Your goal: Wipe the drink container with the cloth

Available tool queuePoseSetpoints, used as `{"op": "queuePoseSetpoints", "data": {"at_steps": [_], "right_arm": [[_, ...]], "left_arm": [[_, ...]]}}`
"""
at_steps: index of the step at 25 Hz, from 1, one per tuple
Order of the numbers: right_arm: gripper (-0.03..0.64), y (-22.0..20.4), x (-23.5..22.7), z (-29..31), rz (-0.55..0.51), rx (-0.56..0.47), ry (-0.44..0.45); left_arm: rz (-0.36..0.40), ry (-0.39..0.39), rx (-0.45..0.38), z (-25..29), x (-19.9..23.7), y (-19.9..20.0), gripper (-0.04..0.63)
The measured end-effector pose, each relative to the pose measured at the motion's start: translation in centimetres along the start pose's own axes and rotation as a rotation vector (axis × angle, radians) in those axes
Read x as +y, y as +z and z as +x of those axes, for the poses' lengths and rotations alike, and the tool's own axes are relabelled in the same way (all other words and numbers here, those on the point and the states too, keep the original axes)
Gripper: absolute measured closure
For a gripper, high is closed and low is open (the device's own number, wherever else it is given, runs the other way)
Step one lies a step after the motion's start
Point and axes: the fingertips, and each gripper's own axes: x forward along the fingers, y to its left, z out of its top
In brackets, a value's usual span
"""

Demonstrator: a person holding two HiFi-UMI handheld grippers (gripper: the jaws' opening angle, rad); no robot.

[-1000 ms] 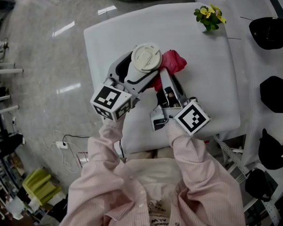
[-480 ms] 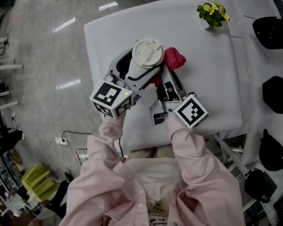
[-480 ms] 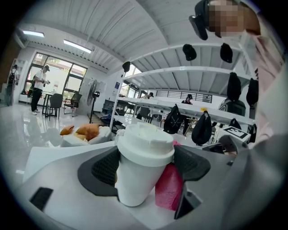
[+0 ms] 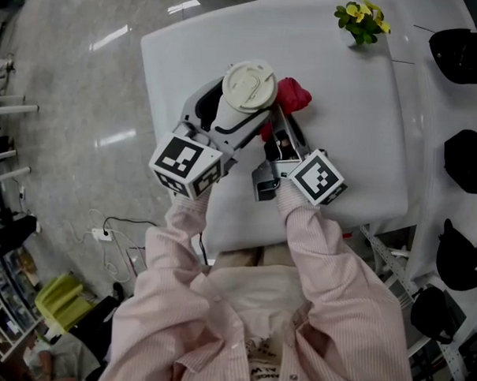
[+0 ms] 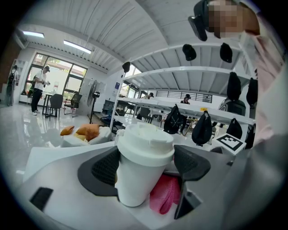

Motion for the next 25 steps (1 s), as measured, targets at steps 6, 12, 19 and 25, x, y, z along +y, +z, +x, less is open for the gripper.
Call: {"op": "queuePoseSetpoints", "data": {"at_steps": [6, 12, 19, 25], "right_arm": [[0.571, -0.7, -1.1, 0.6, 0.025, 0.004, 0.001], [0.571, -1.3, -3.7, 0.5, 0.027, 0.021, -0.108], [0.571, -1.7, -5.1, 0.9, 0.007, 0.036, -0.148], [0.571, -1.2, -4.7, 0.6, -0.083, 0.102, -0.147]], "left_arm": [[-0.001, 0.004, -0.008, 0.0, 0.0, 0.2, 0.212], [0.002, 0.006, -0.013, 0.0, 0.0, 0.2, 0.212], [-0.001, 0.008, -0.015, 0.0, -0.1, 0.1, 0.212], [-0.001, 0.005, -0.013, 0.0, 0.0, -0.2, 0.212]]}}
